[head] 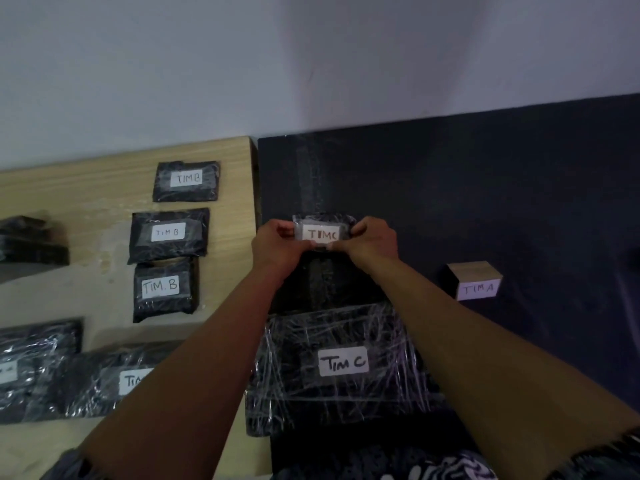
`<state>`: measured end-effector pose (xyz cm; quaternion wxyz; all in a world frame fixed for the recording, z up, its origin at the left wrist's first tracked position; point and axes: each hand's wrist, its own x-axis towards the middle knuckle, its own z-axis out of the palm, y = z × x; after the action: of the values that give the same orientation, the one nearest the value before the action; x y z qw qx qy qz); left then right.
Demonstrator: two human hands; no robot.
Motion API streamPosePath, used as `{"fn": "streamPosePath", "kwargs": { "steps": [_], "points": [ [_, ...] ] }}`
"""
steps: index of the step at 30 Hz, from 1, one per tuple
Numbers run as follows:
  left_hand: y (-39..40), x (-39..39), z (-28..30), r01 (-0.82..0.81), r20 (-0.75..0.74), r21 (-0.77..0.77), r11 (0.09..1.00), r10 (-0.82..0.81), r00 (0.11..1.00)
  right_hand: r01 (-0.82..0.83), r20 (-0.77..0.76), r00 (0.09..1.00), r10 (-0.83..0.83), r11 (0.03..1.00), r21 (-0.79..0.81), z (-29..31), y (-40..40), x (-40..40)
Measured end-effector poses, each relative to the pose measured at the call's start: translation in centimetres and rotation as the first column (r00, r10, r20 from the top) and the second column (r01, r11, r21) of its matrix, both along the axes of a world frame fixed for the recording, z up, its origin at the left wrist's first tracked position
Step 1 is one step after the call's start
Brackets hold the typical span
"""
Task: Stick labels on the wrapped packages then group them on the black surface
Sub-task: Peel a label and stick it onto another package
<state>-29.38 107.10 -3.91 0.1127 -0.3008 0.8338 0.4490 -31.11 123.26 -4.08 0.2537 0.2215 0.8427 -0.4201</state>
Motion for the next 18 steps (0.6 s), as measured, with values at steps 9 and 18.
{"fn": "streamPosePath", "kwargs": {
  "steps": [9,18],
  "points": [
    [-1.6,0.4,-0.8,-0.008,-0.005,0.191,0.981,0.009,1.000,0.115,0.047,0.993,-0.109,0.977,-0.177,-1.3,1.5,-0.2],
    [0.0,-0.6,-0.7,-0.119,0.002,-0.099,0.988,0.120,0.993,0.145,0.033,0.989,-0.147,0.988,0.047,-0.5,-0.2,-1.2]
  ]
}}
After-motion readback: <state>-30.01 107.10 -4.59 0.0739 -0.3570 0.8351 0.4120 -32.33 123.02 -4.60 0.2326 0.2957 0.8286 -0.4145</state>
